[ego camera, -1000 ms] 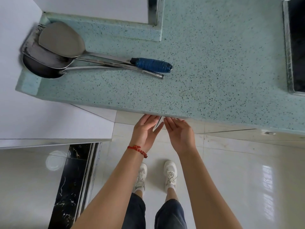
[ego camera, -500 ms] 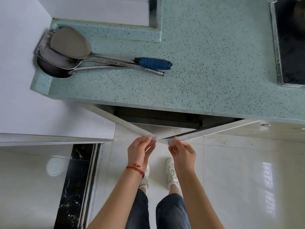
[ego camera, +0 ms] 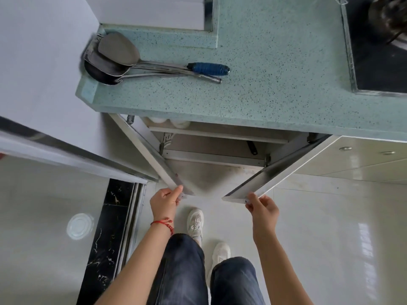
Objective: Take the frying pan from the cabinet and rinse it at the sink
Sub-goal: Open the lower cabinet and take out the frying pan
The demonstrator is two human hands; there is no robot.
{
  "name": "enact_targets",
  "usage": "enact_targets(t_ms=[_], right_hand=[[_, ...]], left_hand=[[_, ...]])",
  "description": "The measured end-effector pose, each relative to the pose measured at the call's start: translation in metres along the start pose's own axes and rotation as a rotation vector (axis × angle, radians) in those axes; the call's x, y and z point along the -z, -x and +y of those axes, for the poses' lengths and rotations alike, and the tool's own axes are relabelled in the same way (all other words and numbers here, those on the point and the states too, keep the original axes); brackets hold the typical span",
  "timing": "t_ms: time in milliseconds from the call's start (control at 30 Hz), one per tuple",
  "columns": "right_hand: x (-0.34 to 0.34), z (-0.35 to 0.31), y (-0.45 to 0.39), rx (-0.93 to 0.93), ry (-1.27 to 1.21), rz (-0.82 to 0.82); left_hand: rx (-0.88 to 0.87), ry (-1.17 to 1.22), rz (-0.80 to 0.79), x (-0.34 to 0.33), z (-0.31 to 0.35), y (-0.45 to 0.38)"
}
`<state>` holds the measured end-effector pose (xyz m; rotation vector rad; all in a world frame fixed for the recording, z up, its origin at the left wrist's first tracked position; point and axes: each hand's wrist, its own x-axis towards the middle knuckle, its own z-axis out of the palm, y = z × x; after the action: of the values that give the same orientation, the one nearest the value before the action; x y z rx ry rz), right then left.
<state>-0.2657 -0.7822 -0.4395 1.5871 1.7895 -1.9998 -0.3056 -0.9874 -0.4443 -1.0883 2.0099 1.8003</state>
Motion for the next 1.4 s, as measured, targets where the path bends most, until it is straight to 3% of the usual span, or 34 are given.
enact_targets(t_ms=[467,833,1000,1100,1200,1400], right_hand=[[0.091,0.022,0.019,0.085,0.072,0.064],[0.128,0.039,0.014,0.067,0.011,0.326],[0.14,0.044,0.022,0.055,-0.099,0.423],[0.141,0.052,0.035,0.075,-0.111,0.445],[0.133,0.06,0.057,0.103,-0.003,0.424],[0.103,0.061,0.088,0.303,0.417,0.232]], left_hand=[[-0.134,-0.177,0.147,0.088,-0.021,0.02],[-0.145,-0.33,0.219,0.151,-0.03,0.014],[-0.259,-0.465,0.273,0.162,-0.034,0.014],[-0.454,-0.572,0.305,0.158,-0.04,0.023],[-0.678,-0.676,0.206,0.143,-0.042,0.038],[-0.892,-0.962,-0.116,0.115,-0.034,0.057]])
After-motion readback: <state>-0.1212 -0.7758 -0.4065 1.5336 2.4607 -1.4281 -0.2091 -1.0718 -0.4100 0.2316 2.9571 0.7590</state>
